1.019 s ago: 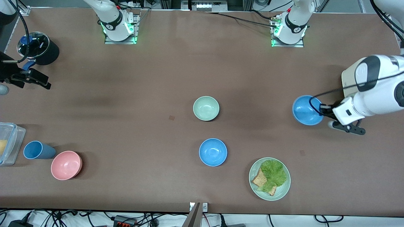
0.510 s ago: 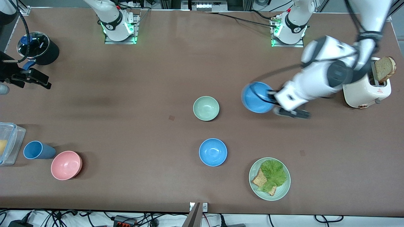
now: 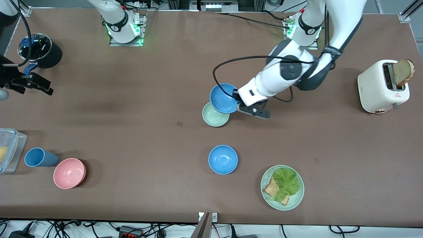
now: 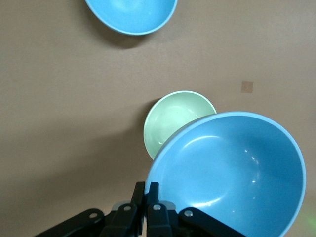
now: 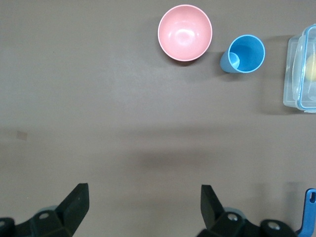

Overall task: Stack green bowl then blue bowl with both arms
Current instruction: 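Lower the blue bowl into the mint-green bowl with the left gripper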

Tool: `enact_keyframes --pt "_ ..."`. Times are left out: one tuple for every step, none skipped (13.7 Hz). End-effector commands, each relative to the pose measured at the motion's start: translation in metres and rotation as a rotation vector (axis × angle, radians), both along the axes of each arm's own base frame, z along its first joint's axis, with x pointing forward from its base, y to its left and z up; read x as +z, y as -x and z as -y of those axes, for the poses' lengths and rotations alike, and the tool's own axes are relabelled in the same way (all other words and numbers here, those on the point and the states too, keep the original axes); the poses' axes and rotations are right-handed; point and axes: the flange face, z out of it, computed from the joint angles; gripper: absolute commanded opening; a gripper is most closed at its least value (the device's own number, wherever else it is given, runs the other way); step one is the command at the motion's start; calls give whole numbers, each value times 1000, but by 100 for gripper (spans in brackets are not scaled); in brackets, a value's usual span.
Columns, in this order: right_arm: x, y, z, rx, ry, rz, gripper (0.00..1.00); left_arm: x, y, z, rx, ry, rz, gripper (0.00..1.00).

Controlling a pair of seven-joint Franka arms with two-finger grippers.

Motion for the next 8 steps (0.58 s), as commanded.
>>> enact_keyframes --pt "1 2 -1 19 12 11 100 -23 -19 15 -41 12 21 0" --pt "0 3 -1 19 9 5 100 -24 -15 27 -63 15 23 0" --pt "0 3 -1 19 9 3 100 -34 -18 29 -82 5 30 0" --pt "-1 3 -1 18 7 -1 100 -42 -25 31 -109 -9 53 0" --pt "0 3 -1 18 7 0 100 -43 -31 32 -122 -17 72 0" --pt "0 3 -1 17 5 1 100 -44 -29 35 -133 -22 78 0" --pt "0 3 -1 16 4 1 100 -48 -24 44 -155 -24 79 0" --pt "0 3 -1 16 4 1 100 -56 -24 45 -177 -40 89 0"
